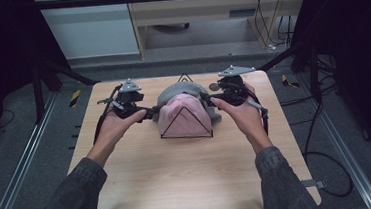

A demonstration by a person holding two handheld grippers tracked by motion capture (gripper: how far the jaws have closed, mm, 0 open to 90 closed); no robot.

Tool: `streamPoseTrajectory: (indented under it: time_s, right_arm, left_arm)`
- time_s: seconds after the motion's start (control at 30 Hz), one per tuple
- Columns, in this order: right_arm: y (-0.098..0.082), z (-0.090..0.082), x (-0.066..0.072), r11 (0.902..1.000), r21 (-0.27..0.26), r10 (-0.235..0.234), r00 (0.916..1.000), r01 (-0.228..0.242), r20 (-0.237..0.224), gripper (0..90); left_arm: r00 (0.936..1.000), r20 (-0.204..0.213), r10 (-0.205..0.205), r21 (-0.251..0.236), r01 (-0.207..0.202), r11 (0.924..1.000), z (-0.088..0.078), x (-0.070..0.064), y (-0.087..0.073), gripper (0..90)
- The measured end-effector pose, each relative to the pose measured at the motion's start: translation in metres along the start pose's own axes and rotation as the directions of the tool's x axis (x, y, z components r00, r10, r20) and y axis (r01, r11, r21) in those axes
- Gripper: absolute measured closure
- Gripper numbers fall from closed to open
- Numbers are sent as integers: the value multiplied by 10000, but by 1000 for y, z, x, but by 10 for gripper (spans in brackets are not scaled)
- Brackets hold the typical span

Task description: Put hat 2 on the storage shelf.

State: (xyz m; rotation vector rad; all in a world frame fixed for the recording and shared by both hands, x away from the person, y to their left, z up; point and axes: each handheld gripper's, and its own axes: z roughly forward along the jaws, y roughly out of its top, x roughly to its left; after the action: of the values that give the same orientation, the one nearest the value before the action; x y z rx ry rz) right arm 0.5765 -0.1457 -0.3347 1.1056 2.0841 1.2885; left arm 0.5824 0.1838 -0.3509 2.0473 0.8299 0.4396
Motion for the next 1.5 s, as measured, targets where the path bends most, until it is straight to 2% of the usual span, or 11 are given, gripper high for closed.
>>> streamPoseTrajectory:
  time_s: [0.17,0.27,0.57,0.73,0.93,1.07,1.13,1.2,1.23,1.37,1.5]
  right_arm:
    - [0,-5,2,9999,97,-27,10000,26,85,107]
    - [-2,-13,5,9998,125,-153,9999,154,-57,84]
    - [-16,-37,13,9981,330,-518,9985,525,-200,75]
    - [-30,-46,18,9948,700,-734,9971,746,-197,83]
    - [-61,-54,16,9874,1322,-876,9961,873,-32,57]
    - [-91,-56,9,9814,1834,-570,9984,566,-27,58]
    - [-106,-56,5,9768,2100,-428,9991,427,-43,60]
    - [-117,-57,2,9745,2226,-283,9996,270,26,65]
    - [-127,-56,-1,9737,2276,16,10000,-19,15,67]
    - [-149,-52,-8,9671,2504,452,9990,-449,49,65]
    - [-168,-46,-16,9561,2774,929,9955,-949,201,69]
  left_arm:
    - [9995,96,289,-19,-289,9996,-11,-6,-2,96]
    - [9993,205,314,-119,-312,9994,-18,-9,-6,67]
    - [9976,423,556,107,-561,9984,-38,-14,-30,54]
    - [9958,567,722,470,-749,9961,-44,-18,-46,54]
    - [9931,747,904,972,-974,9905,-43,-26,-67,53]
    - [9925,845,888,1342,-996,9859,-41,-28,-83,53]
    - [9915,895,946,1678,-1087,9798,-39,-27,-93,53]
    - [9932,831,812,1995,-964,9751,-36,-25,-105,53]
    - [9936,846,747,2085,-910,9738,-35,-23,-110,55]
    - [9964,706,460,2561,-627,9646,-30,-14,-131,55]
    - [9989,466,86,2829,-215,9589,-28,-2,-149,56]
